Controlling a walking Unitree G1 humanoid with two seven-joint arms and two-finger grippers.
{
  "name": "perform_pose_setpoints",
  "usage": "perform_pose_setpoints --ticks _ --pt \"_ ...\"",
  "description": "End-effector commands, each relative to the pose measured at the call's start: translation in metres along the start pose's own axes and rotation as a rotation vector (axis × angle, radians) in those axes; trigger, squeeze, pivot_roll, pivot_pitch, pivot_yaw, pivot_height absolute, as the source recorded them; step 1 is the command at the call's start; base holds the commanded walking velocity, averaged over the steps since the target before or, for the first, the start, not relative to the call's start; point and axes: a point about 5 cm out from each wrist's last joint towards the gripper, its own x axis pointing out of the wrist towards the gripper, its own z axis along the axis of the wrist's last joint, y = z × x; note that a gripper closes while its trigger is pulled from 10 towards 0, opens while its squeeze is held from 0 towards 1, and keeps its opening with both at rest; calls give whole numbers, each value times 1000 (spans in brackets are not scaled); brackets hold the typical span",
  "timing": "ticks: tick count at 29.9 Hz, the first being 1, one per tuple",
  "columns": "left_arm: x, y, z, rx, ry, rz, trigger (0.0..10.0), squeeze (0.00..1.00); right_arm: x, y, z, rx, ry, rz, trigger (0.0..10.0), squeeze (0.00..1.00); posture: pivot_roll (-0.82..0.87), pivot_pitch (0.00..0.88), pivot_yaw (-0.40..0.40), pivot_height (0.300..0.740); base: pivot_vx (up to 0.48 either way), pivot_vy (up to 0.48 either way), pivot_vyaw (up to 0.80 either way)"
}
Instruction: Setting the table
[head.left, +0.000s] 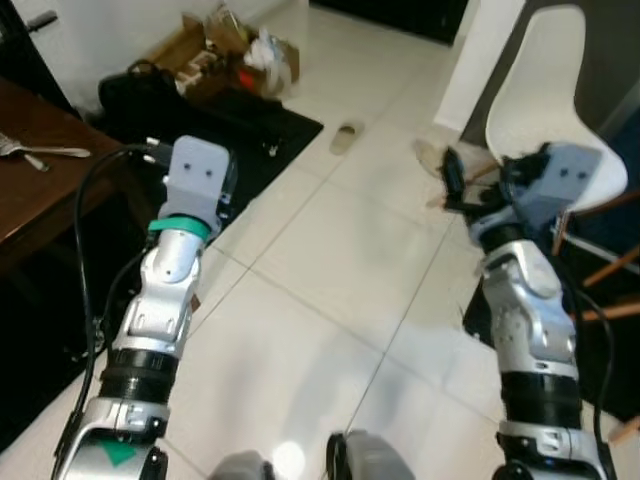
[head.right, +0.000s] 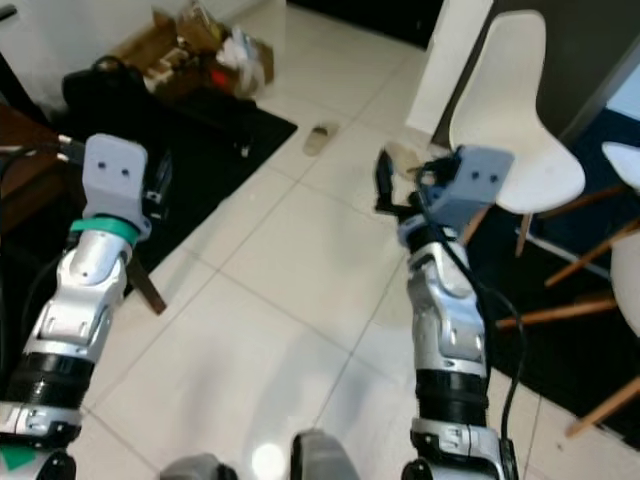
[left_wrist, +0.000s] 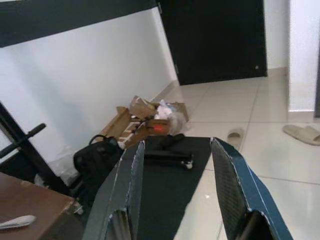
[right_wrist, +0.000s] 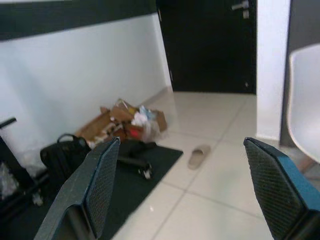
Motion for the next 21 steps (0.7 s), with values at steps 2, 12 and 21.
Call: perform_pose_setpoints --ticks 2,12,21 --pt "-2 2 -5 15 20 4 10000 20 -1 2 -3 2 4 -7 10000 0 -51 0 31 740 401 0 0" --pt "-1 -9 -2 11 0 -13 10000 16 1 -8 -1 -4 -3 -67 10000 0 -45 0 20 740 402 0 0" --pt "-6 -10 -4 26 11 -16 10000 0 2 -6 -2 15 -10 -78 10000 0 -39 0 17 740 204 0 0"
